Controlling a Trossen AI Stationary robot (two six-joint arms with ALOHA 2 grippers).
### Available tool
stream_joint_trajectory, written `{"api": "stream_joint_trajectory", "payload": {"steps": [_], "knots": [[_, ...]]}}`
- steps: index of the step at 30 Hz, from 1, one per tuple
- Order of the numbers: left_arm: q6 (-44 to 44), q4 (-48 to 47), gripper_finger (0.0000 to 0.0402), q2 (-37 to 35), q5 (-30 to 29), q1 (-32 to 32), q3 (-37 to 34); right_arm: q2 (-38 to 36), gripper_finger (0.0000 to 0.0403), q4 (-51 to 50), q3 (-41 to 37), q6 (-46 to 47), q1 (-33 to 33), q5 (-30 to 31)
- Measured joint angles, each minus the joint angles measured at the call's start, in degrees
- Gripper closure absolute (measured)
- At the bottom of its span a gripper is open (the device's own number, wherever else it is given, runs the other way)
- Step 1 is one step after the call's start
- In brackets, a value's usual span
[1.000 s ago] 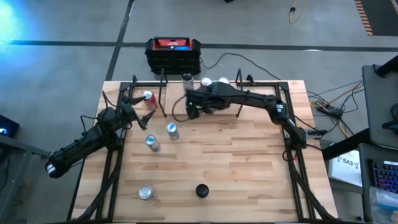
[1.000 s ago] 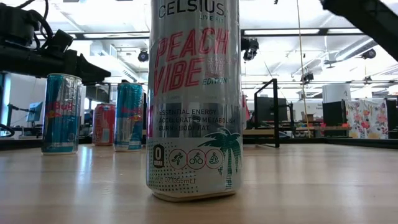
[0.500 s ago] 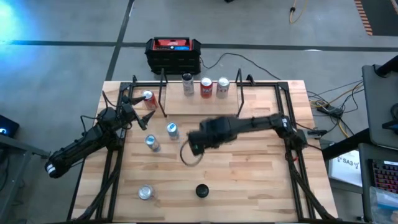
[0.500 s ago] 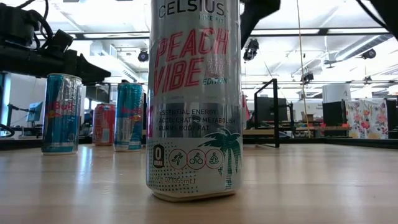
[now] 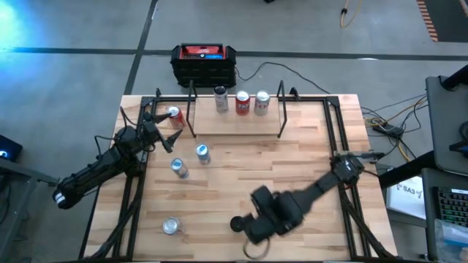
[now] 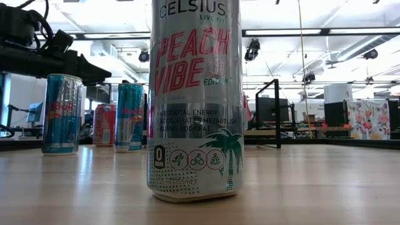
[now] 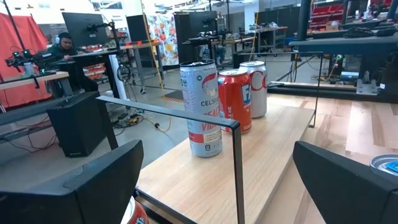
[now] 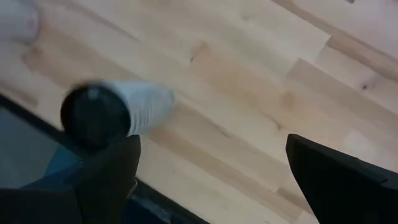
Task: Place canned beverage on shelf
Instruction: Put the top blue soda can on the shelf
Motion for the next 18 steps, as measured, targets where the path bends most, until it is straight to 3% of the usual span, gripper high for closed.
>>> {"api": "stream_joint_trajectory", "payload": {"steps": [11, 15, 18], "knots": [[0.0, 0.0, 0.0003, 0.0, 0.0, 0.0, 0.0, 0.0, 0.0016, 0.1, -6.8, 14.2, 10.8, 14.8], [0.0, 0.0, 0.0003, 0.0, 0.0, 0.0, 0.0, 0.0, 0.0016, 0.0, -9.9, 19.5, 12.1, 23.5], [0.0, 0.0, 0.0003, 0.0, 0.0, 0.0, 0.0, 0.0, 0.0016, 0.2, -10.6, 19.7, 12.1, 26.8]]}}
